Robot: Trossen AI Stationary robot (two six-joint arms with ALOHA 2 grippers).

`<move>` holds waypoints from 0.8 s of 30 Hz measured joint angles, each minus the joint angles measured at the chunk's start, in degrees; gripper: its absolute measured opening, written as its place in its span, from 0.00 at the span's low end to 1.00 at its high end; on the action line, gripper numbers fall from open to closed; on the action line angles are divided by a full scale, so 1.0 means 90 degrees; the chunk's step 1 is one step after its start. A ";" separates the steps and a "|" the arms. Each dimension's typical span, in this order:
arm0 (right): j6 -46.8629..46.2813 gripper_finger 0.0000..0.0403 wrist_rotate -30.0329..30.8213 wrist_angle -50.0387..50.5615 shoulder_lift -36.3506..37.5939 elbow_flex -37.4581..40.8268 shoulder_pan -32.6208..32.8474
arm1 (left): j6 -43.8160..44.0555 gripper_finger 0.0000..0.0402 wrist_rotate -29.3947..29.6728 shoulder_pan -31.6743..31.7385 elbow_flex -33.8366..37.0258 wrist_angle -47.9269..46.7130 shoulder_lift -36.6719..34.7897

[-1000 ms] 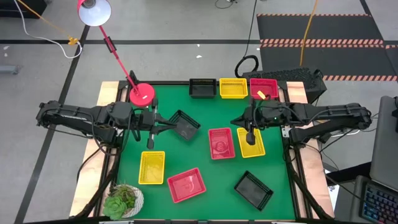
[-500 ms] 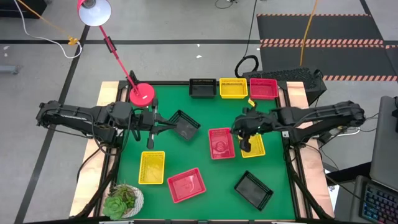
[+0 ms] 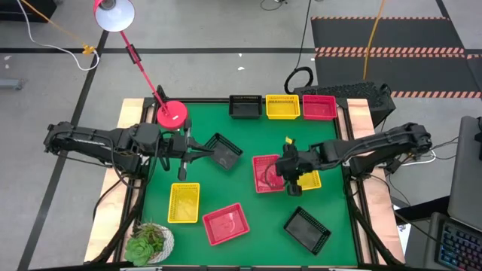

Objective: Stack baskets by color
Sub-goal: Stack the middle red bin on the top red bin

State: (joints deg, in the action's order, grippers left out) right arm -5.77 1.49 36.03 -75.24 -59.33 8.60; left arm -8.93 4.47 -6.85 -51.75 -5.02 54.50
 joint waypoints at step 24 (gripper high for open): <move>0.6660 0.33 0.0863 0.0597 -0.0801 0.0005 0.0517 | 0.0022 0.06 0.0000 0.0001 0.0002 0.0058 -0.0002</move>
State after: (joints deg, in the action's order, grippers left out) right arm 54.17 9.26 41.41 -82.46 -59.29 13.26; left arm -8.73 4.47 -6.84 -51.72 -4.49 54.48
